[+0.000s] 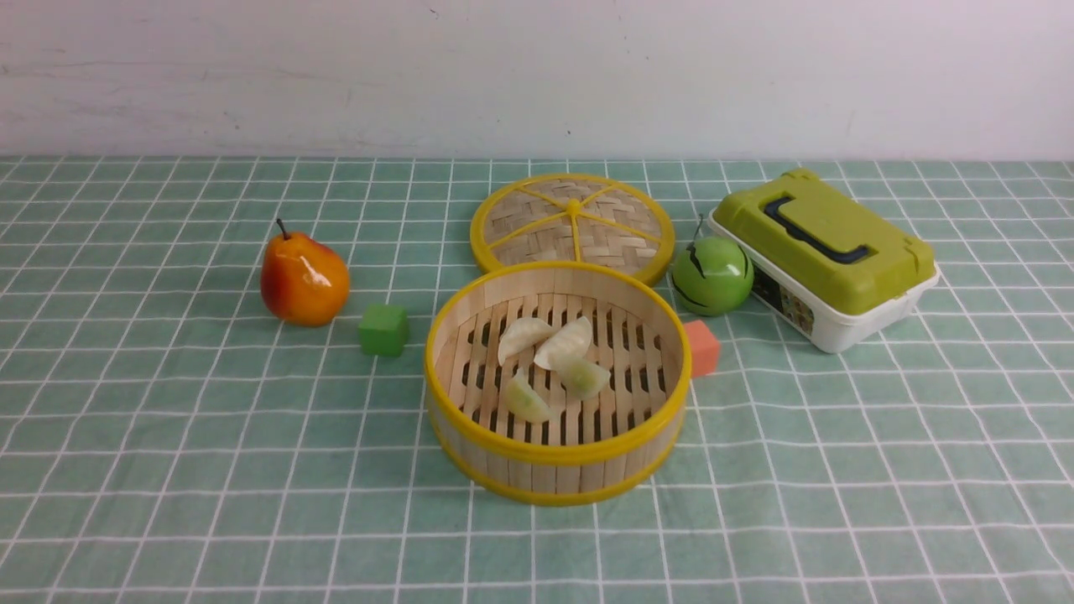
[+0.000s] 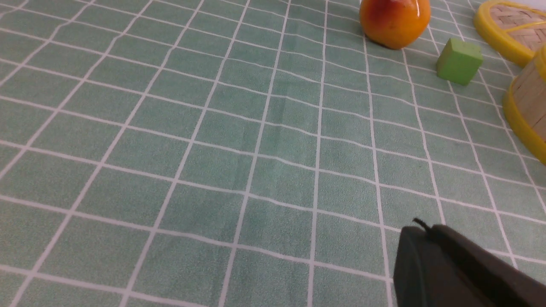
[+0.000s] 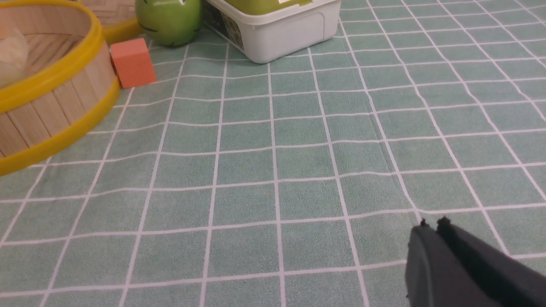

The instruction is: Put the dumplings into the steamer on the table with the blue tablecloth.

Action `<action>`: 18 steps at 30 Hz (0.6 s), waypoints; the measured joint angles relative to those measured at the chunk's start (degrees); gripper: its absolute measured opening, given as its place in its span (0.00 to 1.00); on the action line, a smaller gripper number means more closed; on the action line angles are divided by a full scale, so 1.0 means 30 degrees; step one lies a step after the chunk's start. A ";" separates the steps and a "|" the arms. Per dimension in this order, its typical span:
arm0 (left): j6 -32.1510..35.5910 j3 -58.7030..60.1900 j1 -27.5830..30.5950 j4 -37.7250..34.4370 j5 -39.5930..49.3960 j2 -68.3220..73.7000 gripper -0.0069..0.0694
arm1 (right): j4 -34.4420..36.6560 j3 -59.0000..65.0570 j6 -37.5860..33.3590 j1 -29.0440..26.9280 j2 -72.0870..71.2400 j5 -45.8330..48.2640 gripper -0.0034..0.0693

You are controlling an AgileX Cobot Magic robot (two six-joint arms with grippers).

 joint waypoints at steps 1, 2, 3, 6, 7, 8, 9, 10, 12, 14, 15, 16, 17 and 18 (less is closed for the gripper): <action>0.0000 0.0000 0.0000 0.0000 0.0000 0.0000 0.07 | 0.0000 0.0000 0.0000 0.0000 0.0000 0.0000 0.07; 0.0000 0.0000 0.0000 0.0000 0.0000 0.0000 0.07 | 0.0000 0.0000 0.0000 0.0000 0.0000 0.0000 0.07; 0.0000 0.0000 0.0000 0.0000 0.0000 0.0000 0.07 | 0.0000 0.0000 0.0000 0.0000 0.0000 0.0000 0.08; 0.0000 0.0005 0.0000 0.0000 0.0000 0.0000 0.07 | 0.0000 0.0000 0.0000 0.0000 0.0000 0.0000 0.08; 0.0000 0.0005 0.0000 0.0000 0.0000 0.0000 0.07 | 0.0000 0.0000 0.0000 0.0000 0.0000 0.0000 0.08; 0.0000 0.0005 0.0000 0.0000 0.0000 0.0000 0.07 | 0.0000 0.0000 0.0000 0.0000 0.0000 0.0000 0.08; 0.0000 0.0005 0.0000 0.0000 0.0000 0.0000 0.07 | 0.0000 0.0000 0.0000 0.0000 0.0000 0.0000 0.08; 0.0000 0.0005 0.0000 0.0000 0.0000 0.0000 0.07 | 0.0000 0.0000 0.0000 0.0000 0.0000 0.0000 0.08; 0.0000 0.0005 0.0000 -0.0015 0.0000 0.0000 0.07 | 0.0000 0.0000 0.0000 0.0000 0.0000 0.0000 0.08; 0.0000 0.0005 0.0000 -0.0015 0.0000 0.0000 0.07 | 0.0000 0.0000 0.0000 0.0000 0.0000 0.0000 0.09; 0.0000 0.0005 0.0000 -0.0015 0.0000 0.0000 0.07 | 0.0000 0.0000 0.0000 0.0000 0.0000 0.0000 0.09; 0.0000 0.0005 0.0000 -0.0015 0.0000 0.0000 0.07 | 0.0000 0.0000 0.0000 0.0000 0.0000 0.0000 0.09; 0.0000 0.0005 0.0000 -0.0015 0.0000 0.0000 0.07 | 0.0000 0.0000 0.0000 0.0000 0.0000 0.0000 0.09; 0.0000 0.0005 0.0000 -0.0015 0.0000 0.0000 0.07 | 0.0000 0.0000 0.0000 0.0000 0.0000 0.0000 0.10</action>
